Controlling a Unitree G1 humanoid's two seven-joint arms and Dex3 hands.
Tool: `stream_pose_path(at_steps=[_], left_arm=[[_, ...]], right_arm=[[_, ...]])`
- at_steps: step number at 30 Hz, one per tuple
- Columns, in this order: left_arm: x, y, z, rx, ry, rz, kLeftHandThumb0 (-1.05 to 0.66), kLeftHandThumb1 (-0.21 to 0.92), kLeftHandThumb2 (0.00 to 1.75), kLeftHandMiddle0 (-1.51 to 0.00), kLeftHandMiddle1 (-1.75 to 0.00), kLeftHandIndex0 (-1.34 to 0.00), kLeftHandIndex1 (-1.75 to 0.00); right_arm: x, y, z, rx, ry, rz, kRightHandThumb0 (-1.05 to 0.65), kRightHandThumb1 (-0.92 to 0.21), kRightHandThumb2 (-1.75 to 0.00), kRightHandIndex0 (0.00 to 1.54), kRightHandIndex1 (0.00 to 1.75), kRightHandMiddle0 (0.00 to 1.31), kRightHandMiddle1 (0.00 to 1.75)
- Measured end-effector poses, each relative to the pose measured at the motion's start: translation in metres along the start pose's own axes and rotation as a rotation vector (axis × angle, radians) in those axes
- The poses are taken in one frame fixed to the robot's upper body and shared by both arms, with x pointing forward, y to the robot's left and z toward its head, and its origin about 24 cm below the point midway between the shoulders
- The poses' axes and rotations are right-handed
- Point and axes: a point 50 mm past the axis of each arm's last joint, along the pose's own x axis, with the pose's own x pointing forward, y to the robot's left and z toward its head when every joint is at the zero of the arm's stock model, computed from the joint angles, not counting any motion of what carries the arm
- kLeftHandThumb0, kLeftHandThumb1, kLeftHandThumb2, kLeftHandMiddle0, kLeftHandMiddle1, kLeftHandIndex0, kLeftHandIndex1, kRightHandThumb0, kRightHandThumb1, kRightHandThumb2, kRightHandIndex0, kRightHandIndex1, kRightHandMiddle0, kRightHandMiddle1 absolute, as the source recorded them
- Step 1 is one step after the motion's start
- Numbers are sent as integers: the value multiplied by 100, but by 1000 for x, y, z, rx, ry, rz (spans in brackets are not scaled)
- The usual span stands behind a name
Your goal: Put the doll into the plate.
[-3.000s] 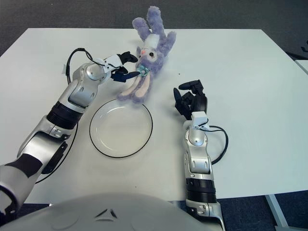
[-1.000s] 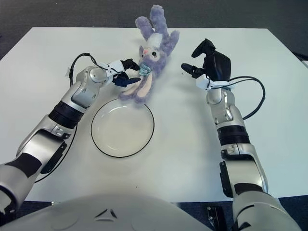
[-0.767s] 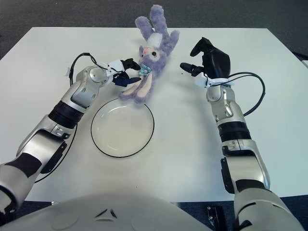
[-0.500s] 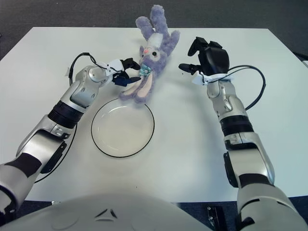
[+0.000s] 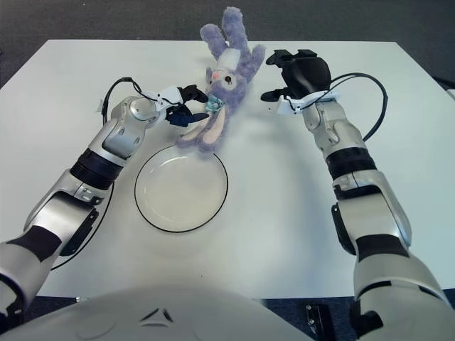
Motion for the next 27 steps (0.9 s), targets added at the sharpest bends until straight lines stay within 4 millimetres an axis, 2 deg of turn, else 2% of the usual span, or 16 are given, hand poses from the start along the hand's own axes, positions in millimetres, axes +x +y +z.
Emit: stream_pose_path(at_steps=[3, 9, 18, 27], left_arm=[[-1, 1, 0, -2, 0, 3, -74, 92, 43, -14, -158, -13, -78], [-2, 1, 3, 0, -9, 6, -75, 92, 46, -11, -169, -13, -86], [-3, 1, 6, 5, -33, 2, -76, 92, 47, -10, -170, -15, -90], [-5, 1, 10, 4, -52, -7, -77, 92, 47, -12, -163, -17, -95]], right_arm=[[1, 2, 0, -16, 1, 4, -44, -78, 0, 46, 0, 44, 21], [6, 5, 3, -53, 15, 20, -46, -78, 0, 39, 0, 42, 18], [14, 7, 10, -101, 32, 41, -46, -78, 0, 36, 0, 42, 15], [19, 10, 15, -114, 37, 40, -50, -78, 0, 36, 0, 41, 12]])
